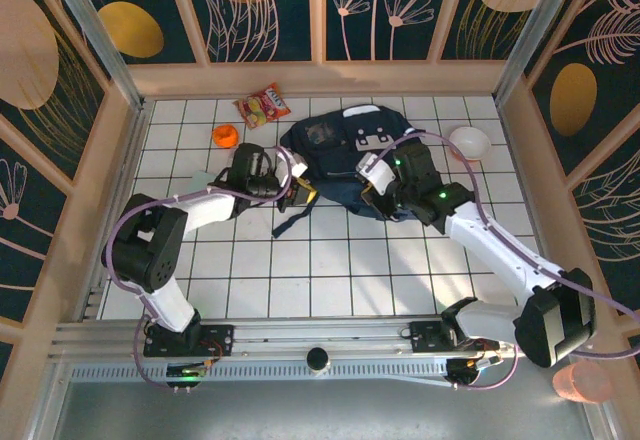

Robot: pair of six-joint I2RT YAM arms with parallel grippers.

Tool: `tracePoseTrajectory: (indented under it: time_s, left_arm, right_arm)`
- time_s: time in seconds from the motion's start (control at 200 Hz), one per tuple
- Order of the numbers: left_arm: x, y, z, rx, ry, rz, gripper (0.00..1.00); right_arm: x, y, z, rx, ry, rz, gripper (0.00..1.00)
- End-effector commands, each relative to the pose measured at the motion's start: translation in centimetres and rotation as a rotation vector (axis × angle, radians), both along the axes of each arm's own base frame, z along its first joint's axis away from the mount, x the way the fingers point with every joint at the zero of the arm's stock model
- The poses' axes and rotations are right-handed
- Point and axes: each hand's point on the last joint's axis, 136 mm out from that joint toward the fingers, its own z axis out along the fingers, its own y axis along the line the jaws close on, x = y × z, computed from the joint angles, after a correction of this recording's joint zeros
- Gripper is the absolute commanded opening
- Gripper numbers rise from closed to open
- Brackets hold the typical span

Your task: Pack books, pencil case, and school supplies into a backpack

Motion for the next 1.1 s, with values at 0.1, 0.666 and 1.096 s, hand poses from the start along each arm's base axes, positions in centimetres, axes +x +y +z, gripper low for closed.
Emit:
tracePoseTrajectory:
  time_s: [0.1, 0.666, 1.096]
  left_arm:
    - [-4.9, -2.8, 4.0, -0.063, 0.01, -0.255, 0.0]
    - [-0.7, 0.7, -7.0, 0.243, 0.261, 0.221, 0.0]
    - [-1.6, 1.7, -9.8, 0.325, 0.308, 0.23, 0.0]
  right_arm:
    - [3.6, 2.5, 2.3, 0.139, -0.143, -0.101, 0.0]
    - [-0.2, -1.5, -1.0, 0.646, 0.554, -0.715, 0.54]
    - [-3.3, -1.6, -8.2, 0.877, 1.045, -1.069, 0.58]
